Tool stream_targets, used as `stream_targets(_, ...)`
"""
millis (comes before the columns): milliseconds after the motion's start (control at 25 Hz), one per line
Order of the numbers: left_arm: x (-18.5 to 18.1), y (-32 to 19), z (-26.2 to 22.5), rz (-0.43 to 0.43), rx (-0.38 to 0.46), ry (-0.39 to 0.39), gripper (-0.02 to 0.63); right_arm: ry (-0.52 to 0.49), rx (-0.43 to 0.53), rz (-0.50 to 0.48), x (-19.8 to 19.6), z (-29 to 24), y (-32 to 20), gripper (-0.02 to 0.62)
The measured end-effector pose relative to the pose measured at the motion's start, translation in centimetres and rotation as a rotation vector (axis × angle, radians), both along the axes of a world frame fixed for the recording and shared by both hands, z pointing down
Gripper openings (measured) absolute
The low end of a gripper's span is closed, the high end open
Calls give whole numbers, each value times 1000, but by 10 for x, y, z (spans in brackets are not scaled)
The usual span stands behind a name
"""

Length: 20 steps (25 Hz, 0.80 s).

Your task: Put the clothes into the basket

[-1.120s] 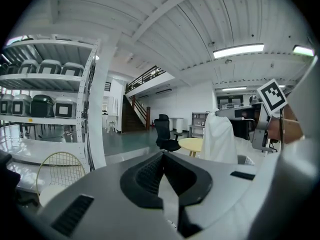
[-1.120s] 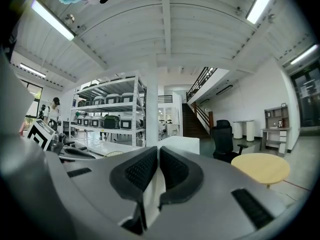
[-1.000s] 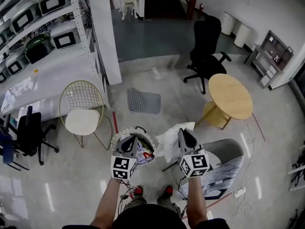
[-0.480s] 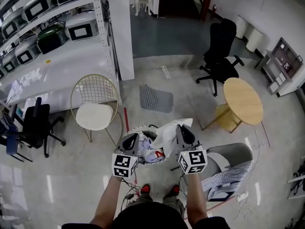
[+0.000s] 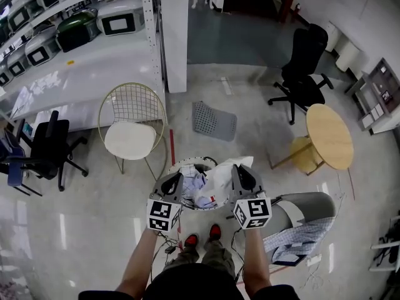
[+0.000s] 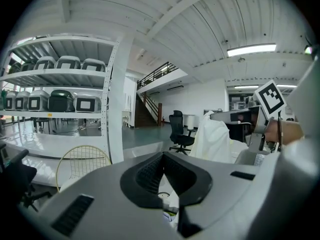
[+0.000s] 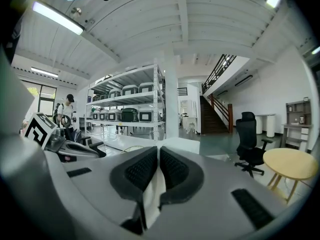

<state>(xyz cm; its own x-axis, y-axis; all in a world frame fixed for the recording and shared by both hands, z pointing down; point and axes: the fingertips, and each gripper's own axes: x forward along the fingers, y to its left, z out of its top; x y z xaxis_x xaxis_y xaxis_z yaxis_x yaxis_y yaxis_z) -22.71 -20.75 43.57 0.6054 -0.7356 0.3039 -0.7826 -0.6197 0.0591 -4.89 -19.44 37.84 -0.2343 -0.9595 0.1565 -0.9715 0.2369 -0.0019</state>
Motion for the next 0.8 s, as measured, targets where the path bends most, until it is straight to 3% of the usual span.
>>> stream_targets(320,-11,-7,28,-64,-55,-18,6,-38,-97,-68,-16,57,-24,40)
stream_targets(800,-16,-26,118,-161,-212,-71,6,-21,-265,-228,-47,175,-60,40)
